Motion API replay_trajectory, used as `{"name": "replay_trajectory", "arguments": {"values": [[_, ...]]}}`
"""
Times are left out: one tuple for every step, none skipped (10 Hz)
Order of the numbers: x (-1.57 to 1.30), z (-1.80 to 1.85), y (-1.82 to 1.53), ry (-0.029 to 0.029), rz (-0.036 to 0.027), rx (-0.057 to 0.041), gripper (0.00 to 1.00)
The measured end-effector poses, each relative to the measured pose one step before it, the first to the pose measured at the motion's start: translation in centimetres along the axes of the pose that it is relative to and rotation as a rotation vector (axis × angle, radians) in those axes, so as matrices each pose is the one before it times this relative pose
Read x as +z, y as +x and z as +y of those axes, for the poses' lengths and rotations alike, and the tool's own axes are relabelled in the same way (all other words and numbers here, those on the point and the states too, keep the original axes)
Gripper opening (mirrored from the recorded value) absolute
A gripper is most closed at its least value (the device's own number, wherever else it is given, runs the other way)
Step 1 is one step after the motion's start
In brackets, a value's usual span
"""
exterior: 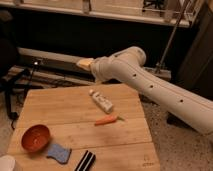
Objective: Place the white sponge in the ceramic bowl
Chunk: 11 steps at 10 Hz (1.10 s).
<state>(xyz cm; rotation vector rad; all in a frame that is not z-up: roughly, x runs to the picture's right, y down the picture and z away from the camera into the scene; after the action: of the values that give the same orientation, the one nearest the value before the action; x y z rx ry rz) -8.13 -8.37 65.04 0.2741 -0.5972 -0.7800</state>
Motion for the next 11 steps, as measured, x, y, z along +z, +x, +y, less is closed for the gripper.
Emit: {"name": "replay_trajectory", "arguments": {"values": [[-0.001,0.001,0.001,0.00000,0.00002,0.00001,0.75],[0.000,-0.001,0.001,0.00001,0.00001,-0.00001,0.75],[0.002,-0.002,-0.002,0.00008,-0.00004,0.00001,0.75],[-0.001,0.003,0.003,-0.00010,0.00005,0.00002,0.75],[0.002,-0.001,-0.002,0.00003,-0.00004,-0.00006,0.75],[-0.002,0.003,0.001,-0.00008,-0.00001,0.00009,0.75],[0.002,-0.003,-0.002,0.00009,-0.00002,-0.00011,0.75],[0.015,-0.016,-0.046,-0.00061,-0.00008,-0.00413,0.75],[0.012,-0.020,-0.112,-0.00185,-0.00062,-0.00998,0.75],[0.227,-0.202,-0.544,-0.00138,-0.00929,-0.03332,0.75],[0.477,-0.389,-1.107,0.00057,-0.02387,-0.04836,0.75]]}}
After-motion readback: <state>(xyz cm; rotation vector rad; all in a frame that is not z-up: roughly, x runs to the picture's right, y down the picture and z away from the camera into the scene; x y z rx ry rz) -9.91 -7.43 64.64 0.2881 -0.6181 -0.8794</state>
